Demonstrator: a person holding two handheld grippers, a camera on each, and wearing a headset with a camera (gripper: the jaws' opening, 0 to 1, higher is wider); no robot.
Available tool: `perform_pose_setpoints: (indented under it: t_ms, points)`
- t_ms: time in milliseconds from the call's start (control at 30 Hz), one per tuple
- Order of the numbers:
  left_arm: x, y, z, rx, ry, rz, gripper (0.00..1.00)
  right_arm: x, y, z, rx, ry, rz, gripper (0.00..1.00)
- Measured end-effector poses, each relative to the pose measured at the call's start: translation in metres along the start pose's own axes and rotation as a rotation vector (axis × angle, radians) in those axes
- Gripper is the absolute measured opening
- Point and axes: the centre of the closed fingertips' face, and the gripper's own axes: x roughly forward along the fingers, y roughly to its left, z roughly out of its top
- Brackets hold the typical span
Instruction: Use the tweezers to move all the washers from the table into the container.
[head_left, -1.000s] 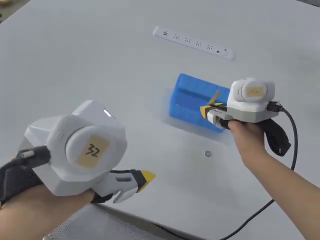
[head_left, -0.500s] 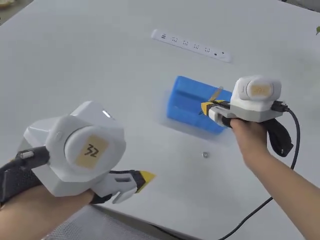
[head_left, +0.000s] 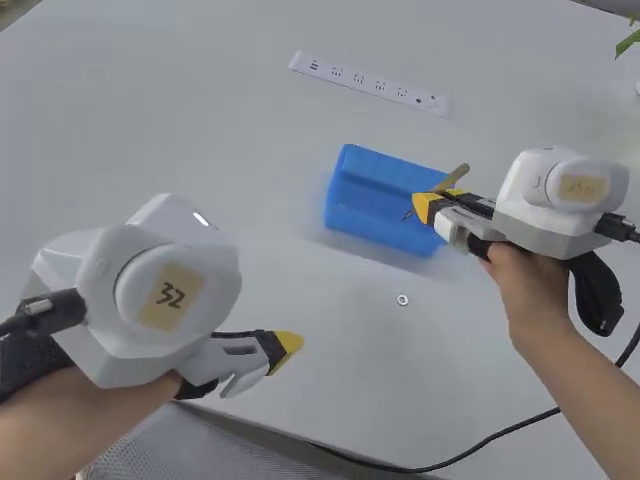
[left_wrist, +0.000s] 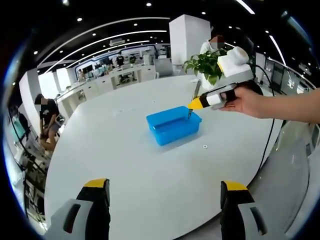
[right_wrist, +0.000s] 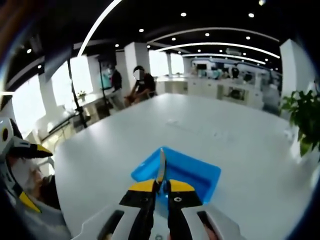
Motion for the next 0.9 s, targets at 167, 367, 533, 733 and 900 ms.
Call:
perform_pose_setpoints:
  t_ms: [167,367,533,733,900]
  points:
    - [0.000,-0.001,0.001,-0.001,-0.006,-0.001,0.94,-0.010,0.005,-0.012,0.005,0.014,-0.001,0.05]
    - [0.002,-0.004,0.002,0.004,-0.003,-0.009,0.93,-0.017,0.009,-0.035,0.047,0.048,-0.010,0.05]
    - [0.003,-0.006,0.002,0.008,0.003,-0.013,0.93,-0.019,0.006,-0.051,0.107,0.057,-0.022,0.05]
    - [0.005,-0.007,0.002,0.009,0.005,-0.018,0.93,-0.018,0.007,-0.067,0.105,0.093,-0.029,0.05]
    - [0.005,-0.012,0.003,0.015,0.003,-0.029,0.93,-0.014,0.007,-0.082,0.087,0.136,-0.021,0.05]
